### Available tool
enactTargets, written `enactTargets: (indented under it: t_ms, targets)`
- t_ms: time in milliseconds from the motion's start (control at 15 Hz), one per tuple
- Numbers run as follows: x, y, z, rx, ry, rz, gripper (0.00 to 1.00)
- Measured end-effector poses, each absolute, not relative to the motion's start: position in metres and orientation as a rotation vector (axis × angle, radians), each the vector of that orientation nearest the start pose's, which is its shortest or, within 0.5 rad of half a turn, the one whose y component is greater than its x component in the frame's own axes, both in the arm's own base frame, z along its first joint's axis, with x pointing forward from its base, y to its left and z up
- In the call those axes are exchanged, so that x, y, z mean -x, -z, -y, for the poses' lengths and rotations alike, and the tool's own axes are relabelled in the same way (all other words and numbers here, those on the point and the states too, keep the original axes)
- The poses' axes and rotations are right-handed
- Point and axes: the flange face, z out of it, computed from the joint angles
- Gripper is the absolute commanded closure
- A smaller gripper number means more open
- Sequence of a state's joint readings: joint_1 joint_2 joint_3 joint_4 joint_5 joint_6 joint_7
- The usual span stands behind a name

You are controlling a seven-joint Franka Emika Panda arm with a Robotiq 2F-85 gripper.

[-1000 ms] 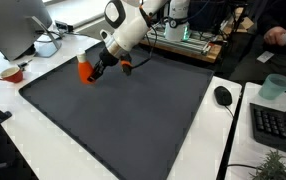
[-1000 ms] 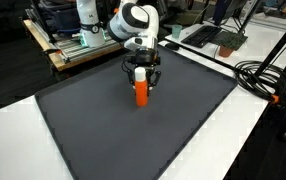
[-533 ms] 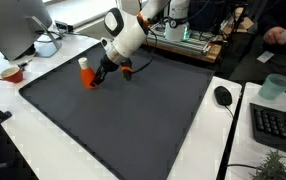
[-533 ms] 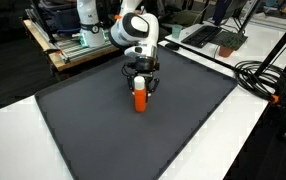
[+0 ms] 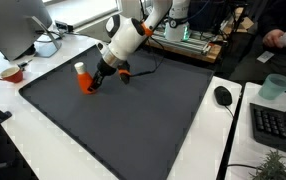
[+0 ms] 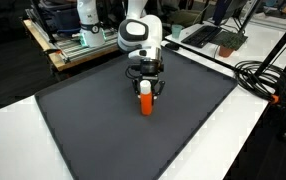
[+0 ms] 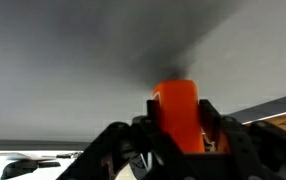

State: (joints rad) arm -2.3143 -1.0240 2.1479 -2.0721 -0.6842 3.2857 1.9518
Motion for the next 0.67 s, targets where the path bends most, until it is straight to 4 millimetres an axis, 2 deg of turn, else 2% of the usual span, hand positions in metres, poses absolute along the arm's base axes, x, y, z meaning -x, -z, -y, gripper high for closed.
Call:
enactTargets:
  t_ms: [200,267,333,400,600,667]
  targets:
    - [-0.598,-0.129,0.0175,2.845,1.238,-1.359,0.79]
    - [-0.5992,-0.1279,0.0174,2.854,1.231,-1.355,0.29]
    - [-0.6005,-0.1283,0.0173,2.864,1.226,-1.355,0.28]
    - [-0.6017,-0.1286,0.017,2.871,1.221,-1.357,0.23]
    - [-0.603,-0.1279,0.0181,2.895,1.198,-1.372,0.01]
    - [-0.6032,-0.1284,0.0189,2.901,1.193,-1.376,0.0]
